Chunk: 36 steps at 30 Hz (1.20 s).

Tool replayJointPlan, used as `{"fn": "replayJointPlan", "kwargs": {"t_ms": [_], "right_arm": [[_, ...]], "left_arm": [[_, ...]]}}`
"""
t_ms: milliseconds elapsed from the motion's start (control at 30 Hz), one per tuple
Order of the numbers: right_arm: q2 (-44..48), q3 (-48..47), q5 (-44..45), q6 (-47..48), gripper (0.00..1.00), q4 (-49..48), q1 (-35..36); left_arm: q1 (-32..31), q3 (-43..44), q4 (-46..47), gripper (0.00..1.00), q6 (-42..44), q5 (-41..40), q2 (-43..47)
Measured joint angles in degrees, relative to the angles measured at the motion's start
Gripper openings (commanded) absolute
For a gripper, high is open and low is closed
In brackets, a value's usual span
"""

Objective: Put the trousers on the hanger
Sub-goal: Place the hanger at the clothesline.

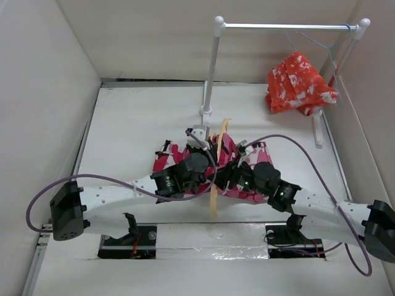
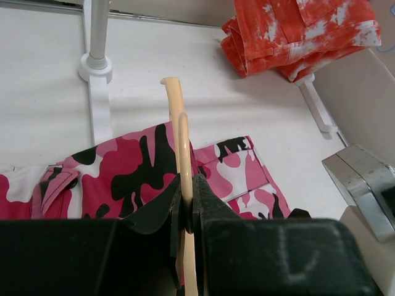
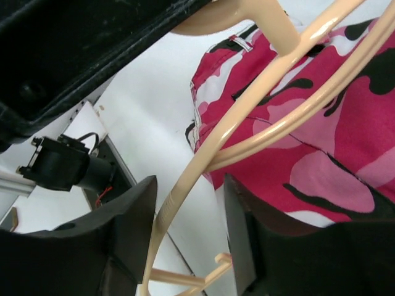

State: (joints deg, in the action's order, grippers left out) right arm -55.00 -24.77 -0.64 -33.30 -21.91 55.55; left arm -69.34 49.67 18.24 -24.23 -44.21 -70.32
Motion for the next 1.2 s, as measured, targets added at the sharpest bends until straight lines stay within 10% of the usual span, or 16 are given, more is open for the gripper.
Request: {"fn": "replayJointPlan", "kwargs": {"t_ms": [333,533,933,1200], "right_arm": [[-3.2,1.0,3.2,-6.4,0.04,-4.1,-0.4],[-2.7,2.3,5.0,-10.5,0.00,-8.1,-1.1],[1.7,-2.6,-1.6,-12.5,0.00,-6.9,-3.7],[0.7,-4.5,-13.5,-15.2,0.00,-9.4,-13.9]], "left_arm": [[0.1,1.3,0.3,0.00,1.1,0.3,-1.3],[0.1,5.1,0.0,0.00,3.5,0.6,-3.5],[0.1,14.4,7.3,0.72,8.8,8.1,-5.2],[0.1,14.5,11.6,0.76,14.3,8.5,-0.3]]}}
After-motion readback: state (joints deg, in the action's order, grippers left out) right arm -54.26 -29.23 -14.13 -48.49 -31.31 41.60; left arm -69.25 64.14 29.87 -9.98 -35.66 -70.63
